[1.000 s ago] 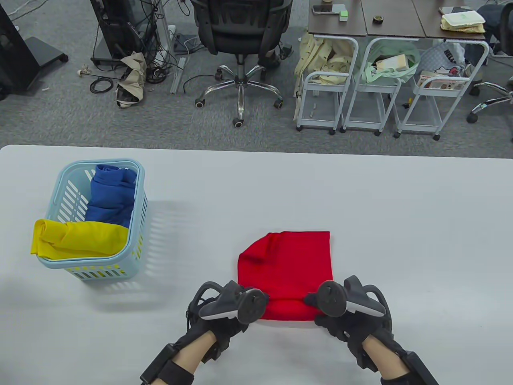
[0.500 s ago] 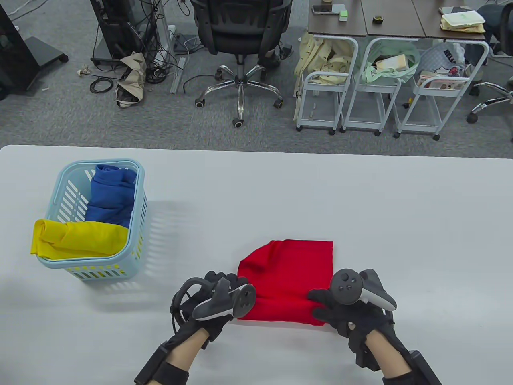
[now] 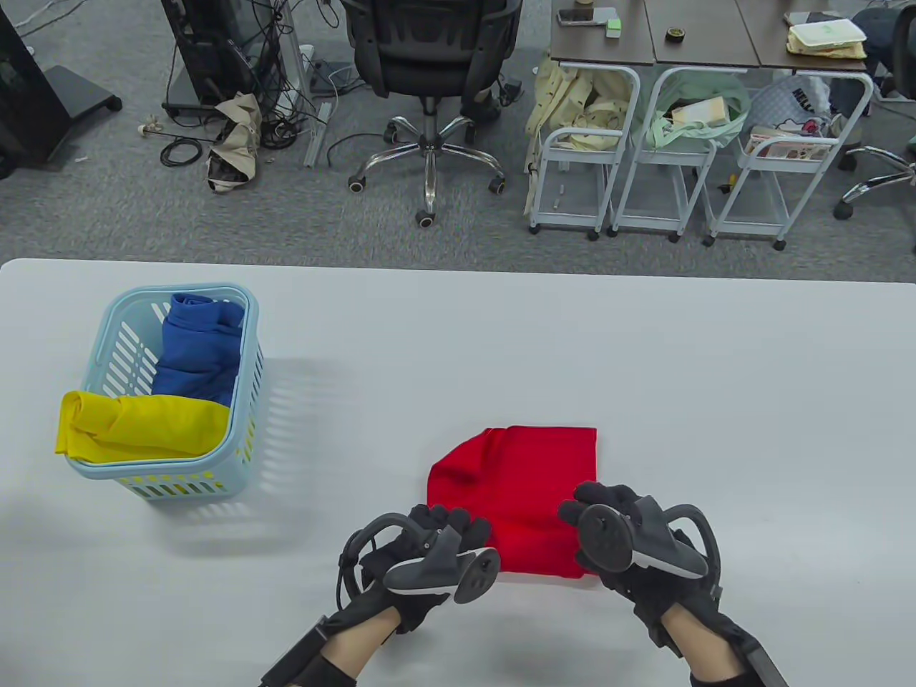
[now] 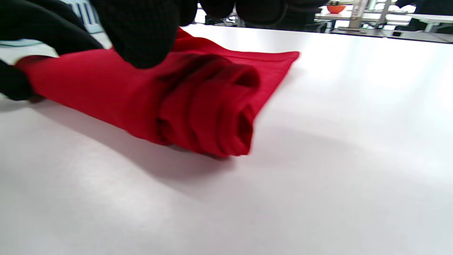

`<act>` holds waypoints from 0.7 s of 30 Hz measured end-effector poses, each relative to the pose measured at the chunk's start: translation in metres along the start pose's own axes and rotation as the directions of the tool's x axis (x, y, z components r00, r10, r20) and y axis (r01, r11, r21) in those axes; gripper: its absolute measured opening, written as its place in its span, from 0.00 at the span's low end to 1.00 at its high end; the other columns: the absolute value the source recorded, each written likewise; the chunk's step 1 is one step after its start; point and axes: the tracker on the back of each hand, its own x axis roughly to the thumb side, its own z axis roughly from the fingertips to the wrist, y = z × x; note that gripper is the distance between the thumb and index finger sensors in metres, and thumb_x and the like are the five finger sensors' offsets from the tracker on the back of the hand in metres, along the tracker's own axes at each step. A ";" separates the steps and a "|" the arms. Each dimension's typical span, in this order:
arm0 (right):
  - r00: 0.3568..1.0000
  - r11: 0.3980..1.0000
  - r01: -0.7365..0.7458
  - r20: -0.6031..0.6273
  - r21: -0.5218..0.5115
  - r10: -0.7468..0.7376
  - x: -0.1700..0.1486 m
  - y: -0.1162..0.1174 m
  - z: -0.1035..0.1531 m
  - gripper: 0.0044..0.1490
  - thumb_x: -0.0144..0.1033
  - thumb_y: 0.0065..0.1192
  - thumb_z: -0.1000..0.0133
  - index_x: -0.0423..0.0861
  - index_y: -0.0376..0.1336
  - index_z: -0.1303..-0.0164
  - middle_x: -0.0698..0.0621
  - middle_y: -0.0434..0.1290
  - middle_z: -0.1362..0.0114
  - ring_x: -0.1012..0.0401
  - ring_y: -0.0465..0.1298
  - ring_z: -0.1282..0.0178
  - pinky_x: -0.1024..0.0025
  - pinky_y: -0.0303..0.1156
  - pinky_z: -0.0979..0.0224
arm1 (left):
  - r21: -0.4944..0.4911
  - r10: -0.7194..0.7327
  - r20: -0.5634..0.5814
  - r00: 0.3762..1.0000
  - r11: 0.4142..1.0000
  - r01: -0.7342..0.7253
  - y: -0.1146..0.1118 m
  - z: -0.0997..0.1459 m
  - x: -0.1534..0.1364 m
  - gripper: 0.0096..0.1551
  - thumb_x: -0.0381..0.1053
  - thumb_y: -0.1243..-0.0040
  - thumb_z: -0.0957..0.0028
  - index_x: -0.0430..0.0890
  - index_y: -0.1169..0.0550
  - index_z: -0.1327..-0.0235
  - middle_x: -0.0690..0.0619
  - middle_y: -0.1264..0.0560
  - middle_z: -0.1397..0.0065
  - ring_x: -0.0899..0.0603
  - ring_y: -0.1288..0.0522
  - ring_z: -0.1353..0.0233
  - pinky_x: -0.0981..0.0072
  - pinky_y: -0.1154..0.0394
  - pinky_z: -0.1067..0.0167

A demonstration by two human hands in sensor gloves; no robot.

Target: Roll t-shirt into tight roll

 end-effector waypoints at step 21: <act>0.925 0.890 0.358 0.024 0.284 -0.380 -0.015 0.037 -0.026 0.39 0.41 0.39 0.38 0.48 0.42 0.15 0.41 0.62 0.24 0.52 0.73 0.39 0.60 0.70 0.37 | 0.049 0.197 -0.010 0.980 0.979 -0.196 -0.003 0.006 -0.032 0.47 0.71 0.47 0.47 0.57 0.43 0.16 0.42 0.40 0.16 0.36 0.35 0.22 0.39 0.37 0.25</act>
